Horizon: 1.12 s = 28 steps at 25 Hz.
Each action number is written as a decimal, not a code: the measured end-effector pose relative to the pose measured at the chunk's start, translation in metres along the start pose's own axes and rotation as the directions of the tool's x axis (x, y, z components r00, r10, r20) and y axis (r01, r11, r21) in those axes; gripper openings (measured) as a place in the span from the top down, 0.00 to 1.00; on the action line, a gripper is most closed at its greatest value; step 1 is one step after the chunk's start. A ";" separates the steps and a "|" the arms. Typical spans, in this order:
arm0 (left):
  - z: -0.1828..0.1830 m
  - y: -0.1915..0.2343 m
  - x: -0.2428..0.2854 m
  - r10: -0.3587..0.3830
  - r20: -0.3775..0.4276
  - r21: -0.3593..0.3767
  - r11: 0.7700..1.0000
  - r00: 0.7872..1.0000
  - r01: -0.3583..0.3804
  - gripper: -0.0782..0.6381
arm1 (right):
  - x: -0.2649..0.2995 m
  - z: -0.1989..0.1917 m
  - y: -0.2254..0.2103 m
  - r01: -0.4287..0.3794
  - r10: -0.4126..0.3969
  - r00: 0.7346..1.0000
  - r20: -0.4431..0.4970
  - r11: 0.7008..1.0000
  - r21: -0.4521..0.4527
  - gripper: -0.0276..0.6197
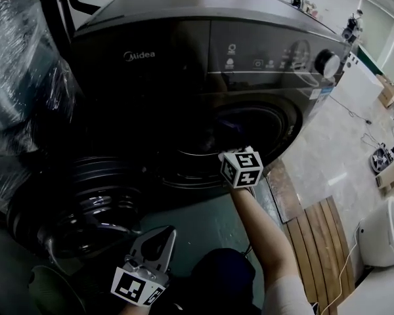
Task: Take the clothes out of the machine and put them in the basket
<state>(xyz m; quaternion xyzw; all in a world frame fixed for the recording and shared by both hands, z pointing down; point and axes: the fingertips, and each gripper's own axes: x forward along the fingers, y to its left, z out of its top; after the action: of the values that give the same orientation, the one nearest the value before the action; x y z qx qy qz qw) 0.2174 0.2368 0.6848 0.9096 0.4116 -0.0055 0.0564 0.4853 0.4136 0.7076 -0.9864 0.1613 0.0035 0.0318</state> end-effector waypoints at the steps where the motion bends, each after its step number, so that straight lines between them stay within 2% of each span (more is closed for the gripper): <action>1: 0.003 0.000 0.000 -0.001 0.004 0.002 1.000 1.000 0.001 0.86 | -0.005 0.004 0.002 -0.002 0.002 1.000 0.008 1.000 -0.005 0.94; 15: 0.029 0.000 0.007 -0.012 0.050 -0.001 1.000 0.999 0.012 0.86 | -0.083 0.066 0.020 -0.028 0.033 0.989 0.145 0.999 -0.032 0.94; 23: 0.041 0.006 0.010 -0.017 0.065 -0.009 1.000 0.998 0.018 0.86 | -0.126 0.101 0.033 -0.066 0.062 0.980 0.191 0.998 0.013 0.94; 28: 0.048 0.012 0.008 -0.010 0.072 -0.010 1.000 0.997 0.011 0.86 | -0.153 0.121 0.038 -0.045 0.051 0.977 0.206 0.998 -0.034 0.94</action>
<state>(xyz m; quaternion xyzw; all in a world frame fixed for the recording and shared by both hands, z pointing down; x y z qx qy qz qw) 0.2335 0.2303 0.6373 0.9063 0.4142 -0.0363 0.0758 0.3289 0.4338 0.5875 -0.9769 0.1807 0.1090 0.0339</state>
